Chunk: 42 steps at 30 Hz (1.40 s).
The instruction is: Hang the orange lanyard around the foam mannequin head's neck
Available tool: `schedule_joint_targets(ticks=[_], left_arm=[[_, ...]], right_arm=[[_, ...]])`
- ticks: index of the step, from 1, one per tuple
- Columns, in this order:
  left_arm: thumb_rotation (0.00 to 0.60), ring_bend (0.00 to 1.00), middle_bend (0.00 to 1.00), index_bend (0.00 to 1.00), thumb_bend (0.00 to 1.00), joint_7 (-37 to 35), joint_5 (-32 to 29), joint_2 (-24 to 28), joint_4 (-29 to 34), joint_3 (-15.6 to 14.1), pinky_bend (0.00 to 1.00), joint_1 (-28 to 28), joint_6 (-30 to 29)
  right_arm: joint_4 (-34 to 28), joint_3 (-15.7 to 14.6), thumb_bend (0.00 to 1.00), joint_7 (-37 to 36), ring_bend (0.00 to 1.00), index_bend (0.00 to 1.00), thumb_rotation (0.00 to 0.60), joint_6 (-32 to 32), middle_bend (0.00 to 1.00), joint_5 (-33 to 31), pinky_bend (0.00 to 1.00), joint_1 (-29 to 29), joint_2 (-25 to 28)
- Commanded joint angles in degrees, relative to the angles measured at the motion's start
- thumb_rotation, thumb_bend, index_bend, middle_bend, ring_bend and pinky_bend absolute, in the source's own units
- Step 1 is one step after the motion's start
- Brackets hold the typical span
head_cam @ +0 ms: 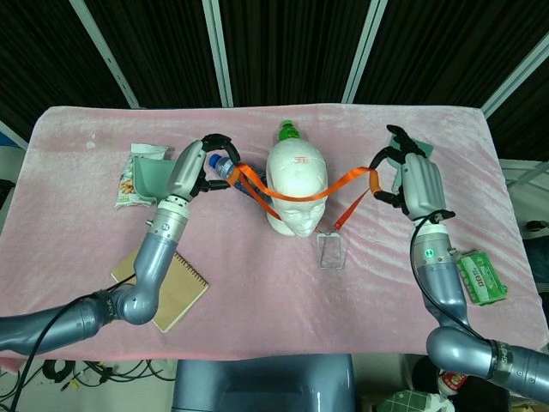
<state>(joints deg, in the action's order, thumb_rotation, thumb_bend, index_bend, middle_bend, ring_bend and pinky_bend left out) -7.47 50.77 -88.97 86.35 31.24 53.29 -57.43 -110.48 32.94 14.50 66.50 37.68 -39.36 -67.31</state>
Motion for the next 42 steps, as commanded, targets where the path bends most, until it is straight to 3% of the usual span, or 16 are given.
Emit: schedule_joint_targets(ticks=[1,13,28,37,42], left_arm=[[0.600,0.23,0.49,0.54,0.41,-1.3,-0.5,-0.3,-0.4,0.8,0.28,0.2,0.3],[0.600,0.23,0.49,0.50,0.40,-2.9,-1.0,-1.7,-3.8,2.0,0.28,1.5,0.5],[0.600,0.23,0.49,0.44,0.36,-6.3,-5.7,-6.9,-14.1,4.8,0.28,5.4,3.5],[0.600,0.23,0.49,0.43,0.35,-5.7,-4.4,-10.6,-21.9,3.7,0.29,7.3,2.4],[0.600,0.23,0.49,0.42,0.35,-7.9,-5.3,-12.8,-26.0,4.9,0.29,7.9,2.9]], right_arm=[[0.5,0.4,0.51,-0.5,0.15,0.84,0.600,0.0,0.11,-0.7,0.18,-0.6,0.0],[2.6,1.1,0.51,-0.8,0.15,0.84,0.600,-1.2,0.11,-3.3,0.18,-3.7,-0.5],[12.9,2.3,0.52,1.4,0.15,0.85,0.600,-3.3,0.11,-10.3,0.18,-11.3,-3.4],[20.7,1.4,0.52,3.4,0.15,0.84,0.600,-6.4,0.11,-15.1,0.18,-15.3,-5.8],[24.6,0.8,0.52,4.4,0.16,0.84,0.600,-7.1,0.11,-16.4,0.18,-17.0,-7.1]])
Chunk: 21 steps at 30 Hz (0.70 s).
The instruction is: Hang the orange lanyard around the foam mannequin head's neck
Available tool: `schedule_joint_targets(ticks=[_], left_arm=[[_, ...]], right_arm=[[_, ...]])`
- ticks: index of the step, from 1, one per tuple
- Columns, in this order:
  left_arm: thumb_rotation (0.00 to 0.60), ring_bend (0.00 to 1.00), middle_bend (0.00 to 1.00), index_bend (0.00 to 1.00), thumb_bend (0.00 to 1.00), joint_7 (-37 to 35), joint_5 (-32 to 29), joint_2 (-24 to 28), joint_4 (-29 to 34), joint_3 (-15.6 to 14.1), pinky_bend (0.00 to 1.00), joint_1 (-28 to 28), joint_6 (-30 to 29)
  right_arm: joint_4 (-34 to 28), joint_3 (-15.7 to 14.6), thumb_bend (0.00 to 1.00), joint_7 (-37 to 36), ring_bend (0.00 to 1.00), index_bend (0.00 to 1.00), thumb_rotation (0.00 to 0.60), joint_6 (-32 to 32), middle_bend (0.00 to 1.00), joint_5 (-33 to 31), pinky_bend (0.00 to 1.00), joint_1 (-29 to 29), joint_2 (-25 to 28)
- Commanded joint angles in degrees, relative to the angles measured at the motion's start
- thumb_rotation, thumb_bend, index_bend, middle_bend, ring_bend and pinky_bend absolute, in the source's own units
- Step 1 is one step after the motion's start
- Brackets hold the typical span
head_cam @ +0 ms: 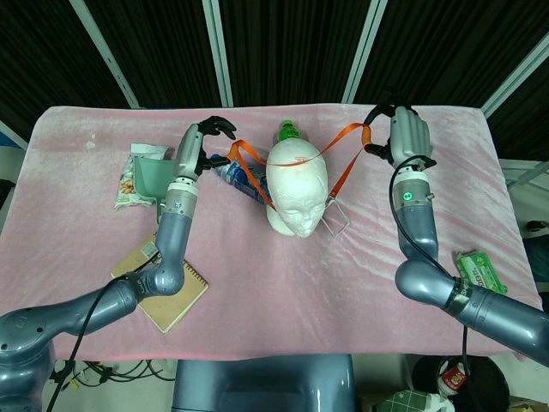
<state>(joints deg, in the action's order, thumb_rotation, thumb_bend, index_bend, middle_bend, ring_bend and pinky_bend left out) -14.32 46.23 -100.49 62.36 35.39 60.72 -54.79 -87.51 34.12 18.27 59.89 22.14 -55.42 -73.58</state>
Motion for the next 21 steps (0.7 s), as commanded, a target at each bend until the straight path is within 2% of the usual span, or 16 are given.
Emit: schedule_joint_targets(ticks=[1,11,18,21], left_arm=[[0.600,0.23,0.49,0.42,0.35,-1.0,-1.3,-1.7,-2.9,1.0,0.29,0.7,0.2],[0.600,0.23,0.49,0.42,0.34,-1.5,-2.8,-5.3,-12.1,1.2,0.29,2.0,3.2],[0.600,0.21,0.48,0.42,0.32,-2.2,-1.8,-7.8,-17.3,-0.1,0.29,2.6,5.5],[0.600,0.17,0.44,0.41,0.28,-2.5,-1.2,-8.6,-18.9,-0.6,0.27,2.7,6.4]], right_arm=[[2.4,-0.6,0.52,0.9,0.16,0.84,0.600,-0.6,0.11,-1.2,0.18,-1.3,-1.1],[9.3,-2.9,0.52,3.5,0.16,0.85,0.600,-3.3,0.11,-3.3,0.18,-3.8,-4.0],[12.8,-4.9,0.52,5.1,0.16,0.84,0.600,-5.5,0.11,-3.2,0.18,-5.1,-6.2],[13.5,-5.6,0.51,5.7,0.16,0.78,0.600,-6.3,0.10,-3.6,0.18,-5.5,-7.0]])
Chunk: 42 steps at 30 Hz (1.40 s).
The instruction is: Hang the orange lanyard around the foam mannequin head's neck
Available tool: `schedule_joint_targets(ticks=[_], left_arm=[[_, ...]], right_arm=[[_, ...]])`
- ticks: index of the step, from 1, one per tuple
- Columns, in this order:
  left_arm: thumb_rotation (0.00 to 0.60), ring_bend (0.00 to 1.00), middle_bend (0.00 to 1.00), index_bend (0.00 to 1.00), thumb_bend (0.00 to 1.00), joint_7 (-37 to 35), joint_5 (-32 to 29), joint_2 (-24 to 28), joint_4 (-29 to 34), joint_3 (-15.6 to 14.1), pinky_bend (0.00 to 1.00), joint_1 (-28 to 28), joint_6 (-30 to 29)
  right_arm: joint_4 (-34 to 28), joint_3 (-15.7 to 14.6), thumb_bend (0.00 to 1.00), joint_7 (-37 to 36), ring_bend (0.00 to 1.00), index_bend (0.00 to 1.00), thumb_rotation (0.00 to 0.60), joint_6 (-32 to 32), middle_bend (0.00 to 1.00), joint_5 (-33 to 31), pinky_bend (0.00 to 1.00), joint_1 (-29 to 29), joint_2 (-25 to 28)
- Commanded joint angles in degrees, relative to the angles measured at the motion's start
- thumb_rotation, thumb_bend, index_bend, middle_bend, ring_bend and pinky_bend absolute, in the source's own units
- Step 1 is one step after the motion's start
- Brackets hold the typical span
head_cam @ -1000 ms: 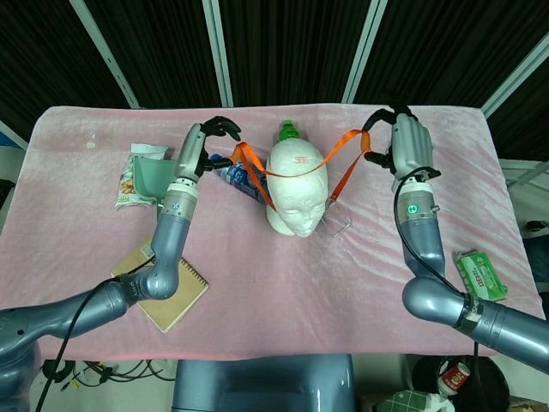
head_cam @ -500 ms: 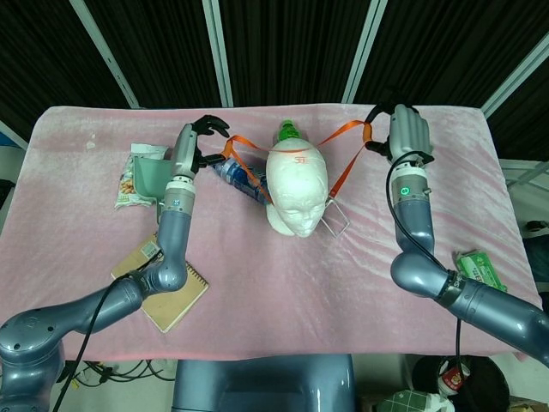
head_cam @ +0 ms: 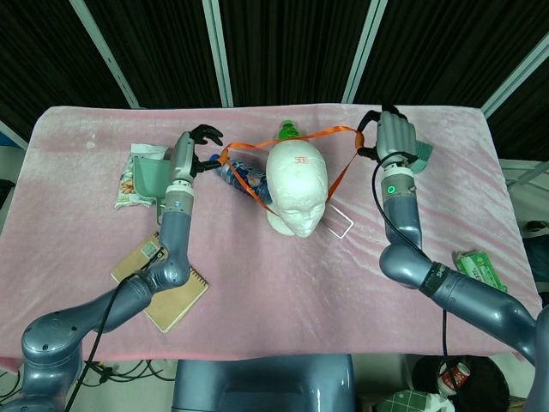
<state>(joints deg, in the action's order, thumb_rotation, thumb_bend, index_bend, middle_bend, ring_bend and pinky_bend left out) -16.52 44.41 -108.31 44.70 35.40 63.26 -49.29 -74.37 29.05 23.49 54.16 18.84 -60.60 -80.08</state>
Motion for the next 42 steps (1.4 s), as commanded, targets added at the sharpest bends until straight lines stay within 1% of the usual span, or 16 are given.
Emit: schedule_joint_targets(ticks=[1,2,3,5,7,8,13,17,21,23,26,30,34,37,39,42], left_arm=[[0.600,0.13,0.39,0.38,0.24,-0.1,0.8,-1.0,-1.7,-1.0,0.24,0.1,1.6],[0.600,0.08,0.34,0.35,0.20,0.2,0.8,-1.0,-1.8,-1.2,0.20,0.0,2.3],[0.600,0.05,0.30,0.32,0.16,0.6,0.6,-0.8,-1.7,-1.4,0.16,-0.1,3.0],[0.600,0.00,0.20,0.25,0.05,1.7,0.5,-0.1,-1.1,-1.9,0.05,-0.2,4.9],[0.600,0.00,0.15,0.24,0.01,2.7,0.7,0.7,-0.1,-2.3,0.01,-0.4,5.8],[0.600,0.00,0.15,0.24,0.01,2.9,1.1,1.3,0.9,-2.4,0.00,-0.5,5.6],[0.600,0.00,0.13,0.24,0.00,4.3,2.4,3.0,5.7,-2.2,0.00,-1.3,2.2],[0.600,0.00,0.13,0.24,0.00,6.1,1.8,4.3,9.6,-1.7,0.00,-2.2,0.2],[0.600,0.00,0.13,0.24,0.00,9.7,1.3,6.2,12.9,-2.4,0.00,-3.2,-1.7],[0.600,0.00,0.13,0.24,0.00,12.5,2.2,7.6,14.3,-3.5,0.00,-3.6,-2.8],[0.600,0.00,0.14,0.24,0.02,17.1,4.1,11.0,18.8,-6.0,0.00,-5.1,-4.3],[0.600,0.00,0.15,0.24,0.06,22.0,5.3,16.5,26.2,-8.2,0.00,-7.3,-5.3],[0.600,0.00,0.15,0.25,0.06,25.2,6.0,21.9,33.9,-9.5,0.00,-9.8,-7.1],[0.600,0.00,0.15,0.25,0.06,26.6,6.6,26.3,39.8,-10.6,0.00,-12.4,-8.7],[0.600,0.00,0.15,0.25,0.06,27.4,7.1,29.5,43.8,-11.7,0.00,-14.4,-9.5],[0.600,0.00,0.14,0.25,0.06,28.2,8.5,34.3,49.6,-13.6,0.00,-17.6,-10.9]], right_arm=[[0.5,-0.9,0.49,0.9,0.16,0.70,0.600,-1.0,0.10,-0.6,0.18,-0.4,-0.6],[0.5,-1.2,0.46,1.3,0.15,0.61,0.600,-1.4,0.09,-0.9,0.17,-0.4,-0.6],[0.4,-1.5,0.44,1.7,0.15,0.54,0.600,-1.8,0.09,-1.3,0.17,-0.5,-0.5],[0.0,-2.0,0.39,2.6,0.15,0.37,0.600,-2.7,0.08,-2.2,0.17,-0.6,-0.1],[-0.3,-2.1,0.35,2.9,0.14,0.29,0.600,-3.2,0.07,-2.8,0.17,-0.6,0.3],[-0.4,-2.1,0.32,3.0,0.14,0.27,0.600,-3.6,0.07,-3.1,0.17,-0.7,0.5],[-1.3,-2.5,0.25,2.8,0.14,0.22,0.600,-5.3,0.07,-3.9,0.17,-0.6,1.5],[-2.7,-1.9,0.21,1.0,0.14,0.20,0.600,-6.1,0.07,-3.8,0.17,0.2,2.9],[-4.5,-1.7,0.17,-1.0,0.14,0.17,0.600,-7.1,0.07,-3.5,0.17,1.7,5.5],[-6.2,-1.5,0.17,-2.3,0.14,0.17,0.600,-7.8,0.07,-4.0,0.17,3.0,7.7],[-9.4,-1.3,0.17,-4.8,0.14,0.17,0.600,-9.6,0.07,-3.6,0.17,5.7,11.9],[-12.1,-2.1,0.17,-7.2,0.15,0.17,0.600,-9.6,0.07,0.4,0.17,9.2,16.0],[-13.7,-3.7,0.19,-8.9,0.15,0.17,0.600,-8.5,0.10,5.3,0.17,12.6,19.0],[-14.9,-5.2,0.23,-10.4,0.20,0.17,0.600,-8.4,0.13,8.3,0.18,15.3,21.4],[-15.7,-6.4,0.28,-11.2,0.26,0.17,0.600,-7.9,0.18,10.5,0.22,17.1,22.7],[-16.6,-8.4,0.36,-12.1,0.38,0.17,0.600,-6.0,0.29,14.4,0.34,19.8,23.6]])
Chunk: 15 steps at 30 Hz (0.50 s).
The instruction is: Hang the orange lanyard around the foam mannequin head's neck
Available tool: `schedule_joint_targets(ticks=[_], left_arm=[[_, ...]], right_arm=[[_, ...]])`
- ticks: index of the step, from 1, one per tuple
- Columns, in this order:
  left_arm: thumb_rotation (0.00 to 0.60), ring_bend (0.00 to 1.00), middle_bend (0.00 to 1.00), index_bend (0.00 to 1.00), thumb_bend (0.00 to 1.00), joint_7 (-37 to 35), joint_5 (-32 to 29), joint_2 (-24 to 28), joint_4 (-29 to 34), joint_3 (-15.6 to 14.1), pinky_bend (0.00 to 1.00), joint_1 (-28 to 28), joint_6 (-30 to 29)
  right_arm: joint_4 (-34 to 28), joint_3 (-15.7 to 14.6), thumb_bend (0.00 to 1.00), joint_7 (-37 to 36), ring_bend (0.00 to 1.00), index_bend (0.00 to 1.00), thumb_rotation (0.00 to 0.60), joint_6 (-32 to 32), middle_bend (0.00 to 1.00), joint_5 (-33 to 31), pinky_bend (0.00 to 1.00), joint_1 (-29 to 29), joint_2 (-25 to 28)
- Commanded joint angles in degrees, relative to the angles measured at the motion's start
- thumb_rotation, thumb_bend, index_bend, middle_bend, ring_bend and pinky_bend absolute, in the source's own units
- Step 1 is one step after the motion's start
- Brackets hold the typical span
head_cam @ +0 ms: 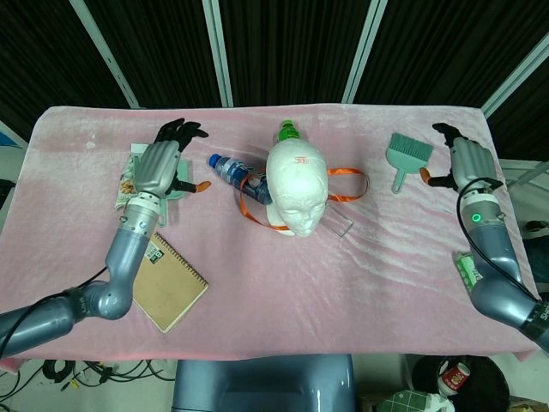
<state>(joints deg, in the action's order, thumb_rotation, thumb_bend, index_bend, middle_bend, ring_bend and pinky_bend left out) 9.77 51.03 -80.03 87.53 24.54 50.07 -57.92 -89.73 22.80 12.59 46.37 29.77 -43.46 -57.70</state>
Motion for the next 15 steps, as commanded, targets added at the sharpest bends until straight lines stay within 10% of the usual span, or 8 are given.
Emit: schedule_joint_targets(ticks=[1,15], left_arm=[[0.600,0.00,0.14,0.25,0.06,1.8,2.3,7.6,8.8,-3.4,0.00,-5.6,-3.0],[0.600,0.00,0.12,0.20,0.06,-1.5,16.2,23.3,22.7,-14.0,0.00,-20.5,-11.1]], right_arm=[[-1.4,-3.1,0.39,-1.1,0.43,0.17,0.600,2.5,0.35,4.9,0.40,3.5,1.4],[-7.5,-11.0,0.54,-1.1,0.81,0.21,0.600,13.7,0.81,16.8,0.80,12.3,-0.8]])
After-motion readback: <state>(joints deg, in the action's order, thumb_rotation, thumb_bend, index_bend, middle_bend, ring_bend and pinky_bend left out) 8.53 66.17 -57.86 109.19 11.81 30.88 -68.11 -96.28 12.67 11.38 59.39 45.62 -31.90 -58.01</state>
